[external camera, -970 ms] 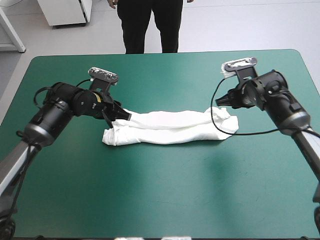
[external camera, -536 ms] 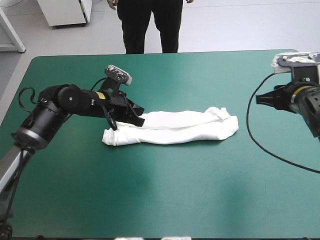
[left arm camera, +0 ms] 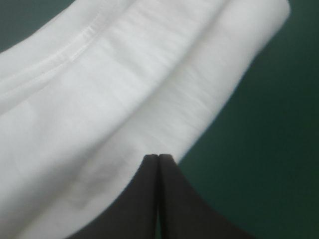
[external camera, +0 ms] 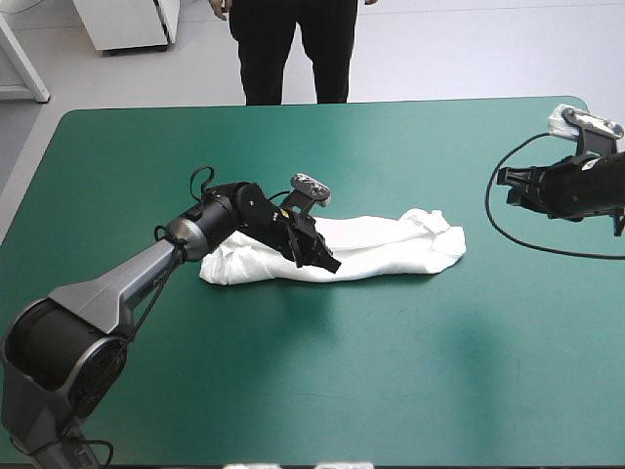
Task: Fold the cloth
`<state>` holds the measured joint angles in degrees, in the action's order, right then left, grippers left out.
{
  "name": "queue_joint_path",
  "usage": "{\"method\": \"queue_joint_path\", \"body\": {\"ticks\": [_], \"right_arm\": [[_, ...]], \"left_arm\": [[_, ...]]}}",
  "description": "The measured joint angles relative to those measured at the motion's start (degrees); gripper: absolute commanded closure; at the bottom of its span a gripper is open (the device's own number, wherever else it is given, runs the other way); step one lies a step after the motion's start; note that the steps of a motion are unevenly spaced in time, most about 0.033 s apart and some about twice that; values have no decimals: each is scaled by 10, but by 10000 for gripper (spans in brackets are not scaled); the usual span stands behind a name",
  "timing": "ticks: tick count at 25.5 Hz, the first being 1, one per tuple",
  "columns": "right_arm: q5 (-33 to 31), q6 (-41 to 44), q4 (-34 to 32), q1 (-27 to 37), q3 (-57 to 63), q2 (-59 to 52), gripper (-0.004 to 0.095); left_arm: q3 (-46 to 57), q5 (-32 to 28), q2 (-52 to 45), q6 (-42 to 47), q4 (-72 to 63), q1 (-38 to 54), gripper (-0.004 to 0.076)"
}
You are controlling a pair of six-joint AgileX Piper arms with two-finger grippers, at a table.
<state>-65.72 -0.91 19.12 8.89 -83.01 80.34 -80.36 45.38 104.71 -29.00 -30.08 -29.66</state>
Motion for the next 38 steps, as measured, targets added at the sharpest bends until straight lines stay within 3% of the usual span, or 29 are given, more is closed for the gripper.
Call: {"method": "queue_joint_path", "body": {"ticks": [6,11,16,29,38], "right_arm": [[-10,-56,73,2,0,86,468],[-15,-90,95,2,0,129,383],[-20,-95,107,2,0,158,325],[-15,-114,142,1,0,288,327],[-7,-123,160,-37,-5,330,326]], "left_arm": [[-48,-12,88,21,40,0,734],[-131,31,143,51,56,0,734],[-140,35,148,53,60,-4,734],[-147,45,151,65,69,-8,734],[-148,46,151,65,71,-9,734]]}}
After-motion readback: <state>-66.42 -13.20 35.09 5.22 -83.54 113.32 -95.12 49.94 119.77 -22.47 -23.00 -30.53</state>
